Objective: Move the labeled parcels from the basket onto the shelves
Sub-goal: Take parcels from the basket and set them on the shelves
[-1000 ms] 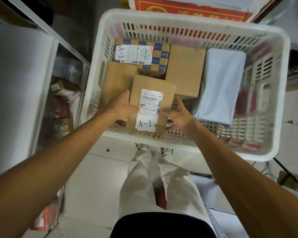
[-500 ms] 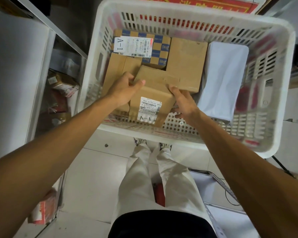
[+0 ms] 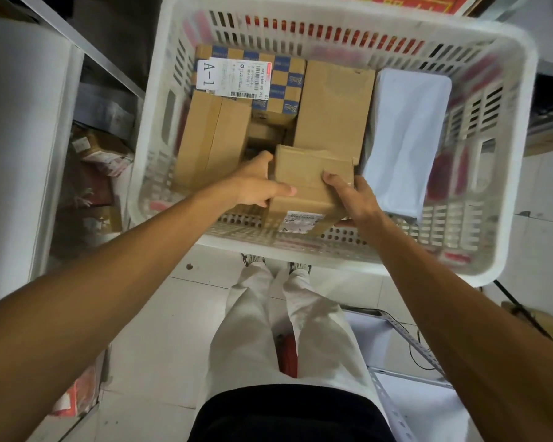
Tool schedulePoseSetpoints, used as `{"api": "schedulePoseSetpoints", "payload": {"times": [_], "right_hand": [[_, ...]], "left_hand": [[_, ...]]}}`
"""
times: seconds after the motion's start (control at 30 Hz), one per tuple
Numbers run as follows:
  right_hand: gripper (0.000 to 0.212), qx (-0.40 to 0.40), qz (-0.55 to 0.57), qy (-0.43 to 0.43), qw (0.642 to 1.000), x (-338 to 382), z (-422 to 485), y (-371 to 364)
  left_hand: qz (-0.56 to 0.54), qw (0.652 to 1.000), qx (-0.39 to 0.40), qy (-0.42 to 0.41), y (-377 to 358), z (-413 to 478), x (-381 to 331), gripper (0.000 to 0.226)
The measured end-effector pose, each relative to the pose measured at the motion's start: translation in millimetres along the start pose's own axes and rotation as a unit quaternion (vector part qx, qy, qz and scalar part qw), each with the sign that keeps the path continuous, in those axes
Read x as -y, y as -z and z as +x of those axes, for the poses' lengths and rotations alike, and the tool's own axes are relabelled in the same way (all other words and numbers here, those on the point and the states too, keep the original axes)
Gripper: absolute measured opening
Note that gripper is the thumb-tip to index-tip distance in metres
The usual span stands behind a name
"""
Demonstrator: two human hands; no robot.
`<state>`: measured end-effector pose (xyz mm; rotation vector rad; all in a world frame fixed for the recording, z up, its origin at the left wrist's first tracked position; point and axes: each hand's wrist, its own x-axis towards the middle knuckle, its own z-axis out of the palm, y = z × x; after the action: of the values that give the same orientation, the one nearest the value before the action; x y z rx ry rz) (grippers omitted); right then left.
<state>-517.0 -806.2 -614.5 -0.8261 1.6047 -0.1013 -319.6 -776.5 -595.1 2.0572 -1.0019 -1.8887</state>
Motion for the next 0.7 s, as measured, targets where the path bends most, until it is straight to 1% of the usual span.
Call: {"api": "schedulePoseSetpoints", "payload": {"times": [0.07,0.13,0.23,0.27,0.3,0.37,0.4,0.43,0.5,0.57,0.63,0.67,0.7], "right_hand": [[0.062,-0.021,0.002,-0.003,1.000,-7,1,8],[0.066,-0.026,0.011,-0.004,1.000,-13,3,14],[0.068,0.003,-0.024,-0.002,1.000,-19,7,15],[0.068,0.007,-0.040,0.000,0.999,-20,11,15],[0.066,0.004,-0.056,0.005,0.998,-19,16,14],[0.061,-0.017,-0.084,0.018,0.996,-14,27,13],[0.058,-0.032,-0.104,0.023,0.994,-11,33,12],[0.054,-0.049,-0.130,0.028,0.990,-10,38,10],[0.045,-0.071,-0.196,0.031,0.978,-12,43,4],[0.037,-0.077,-0.254,0.035,0.963,-16,46,-4],[0.034,-0.082,-0.267,0.038,0.959,-19,52,-9],[0.034,-0.083,-0.262,0.037,0.961,-19,55,-11],[0.033,-0.083,-0.259,0.037,0.962,-18,57,-12]], "left_hand": [[0.015,1.000,0.016,0.001,-5,7,-6,0.068],[0.042,0.999,0.016,-0.001,-10,14,-11,0.068],[0.153,0.988,-0.025,0.001,-18,23,-13,0.067],[0.174,0.984,-0.035,0.002,-21,27,-12,0.070],[0.179,0.983,-0.037,0.002,-24,30,-10,0.077],[0.178,0.984,-0.027,-0.003,-29,37,-3,0.098],[0.185,0.982,-0.022,-0.013,-32,40,0,0.104],[0.209,0.977,-0.019,-0.022,-34,41,4,0.106],[0.279,0.960,-0.009,-0.032,-38,49,12,0.101],[0.310,0.951,0.009,-0.018,-40,60,20,0.092],[0.294,0.955,0.036,0.004,-39,69,26,0.085],[0.305,0.951,0.046,-0.010,-38,72,27,0.080],[0.335,0.940,0.058,-0.028,-37,75,30,0.075]]}}
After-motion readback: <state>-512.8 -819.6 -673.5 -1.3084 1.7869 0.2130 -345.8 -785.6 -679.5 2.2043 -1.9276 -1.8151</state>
